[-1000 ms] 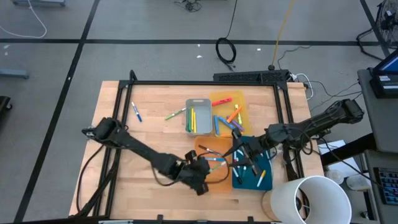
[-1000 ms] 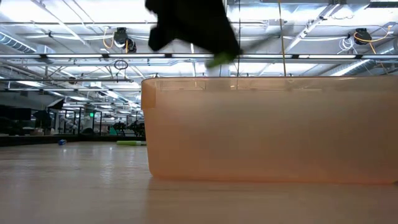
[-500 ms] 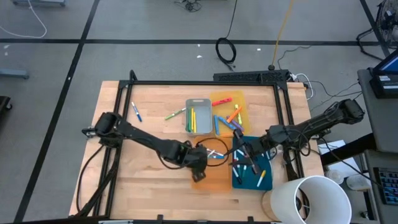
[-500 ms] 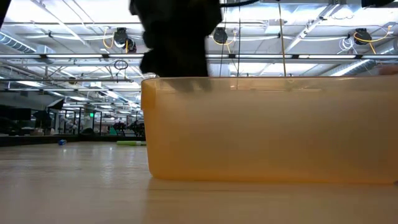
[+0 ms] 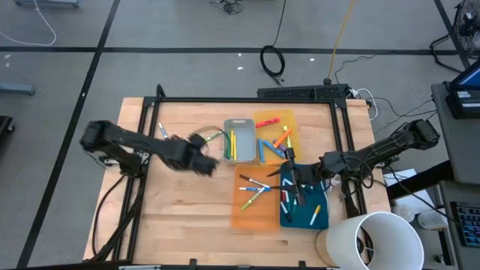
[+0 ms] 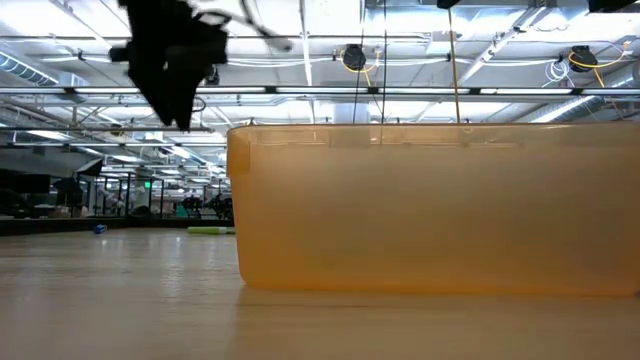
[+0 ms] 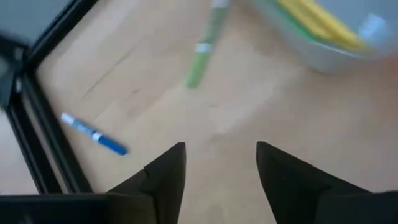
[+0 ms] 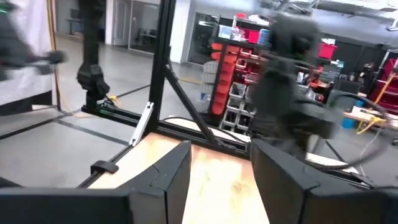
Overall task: Pick & Place Markers
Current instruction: Put the blue marker pen into the orange bin
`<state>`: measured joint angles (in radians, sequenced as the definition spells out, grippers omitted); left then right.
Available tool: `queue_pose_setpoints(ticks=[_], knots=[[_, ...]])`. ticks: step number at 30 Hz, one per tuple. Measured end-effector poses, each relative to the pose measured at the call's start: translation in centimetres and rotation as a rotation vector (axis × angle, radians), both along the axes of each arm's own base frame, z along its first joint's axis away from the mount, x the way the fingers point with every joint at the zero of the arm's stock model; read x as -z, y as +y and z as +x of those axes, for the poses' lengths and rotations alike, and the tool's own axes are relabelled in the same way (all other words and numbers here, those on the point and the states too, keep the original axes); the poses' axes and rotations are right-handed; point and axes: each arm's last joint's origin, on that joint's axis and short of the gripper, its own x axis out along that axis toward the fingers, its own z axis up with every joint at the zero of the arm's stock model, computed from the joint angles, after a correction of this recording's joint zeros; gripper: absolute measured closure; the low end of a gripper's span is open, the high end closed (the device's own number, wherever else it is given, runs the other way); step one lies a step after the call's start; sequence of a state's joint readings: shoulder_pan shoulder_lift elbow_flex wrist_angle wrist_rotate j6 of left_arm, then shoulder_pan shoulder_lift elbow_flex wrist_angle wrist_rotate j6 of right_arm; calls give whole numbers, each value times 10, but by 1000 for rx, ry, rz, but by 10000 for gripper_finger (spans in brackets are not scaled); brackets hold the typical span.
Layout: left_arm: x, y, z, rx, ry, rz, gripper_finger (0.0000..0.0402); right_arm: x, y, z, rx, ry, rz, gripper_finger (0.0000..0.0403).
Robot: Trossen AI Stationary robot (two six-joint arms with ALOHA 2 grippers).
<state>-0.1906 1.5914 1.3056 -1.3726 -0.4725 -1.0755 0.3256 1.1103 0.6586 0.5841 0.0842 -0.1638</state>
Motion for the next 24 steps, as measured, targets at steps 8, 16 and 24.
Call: queue_pose_setpoints(ticks=[8,16,24], knots=[[49,88,-96,-547,-159,-225,225,0,0,0,-7,-1,-10,248],[73,135,-137,-756,-336,-342,200,-1,0,0,-5,-21,-31,248],[92,168,-147,-849,-317,-376,210,-2,0,0,-5,-25,-29,248]])
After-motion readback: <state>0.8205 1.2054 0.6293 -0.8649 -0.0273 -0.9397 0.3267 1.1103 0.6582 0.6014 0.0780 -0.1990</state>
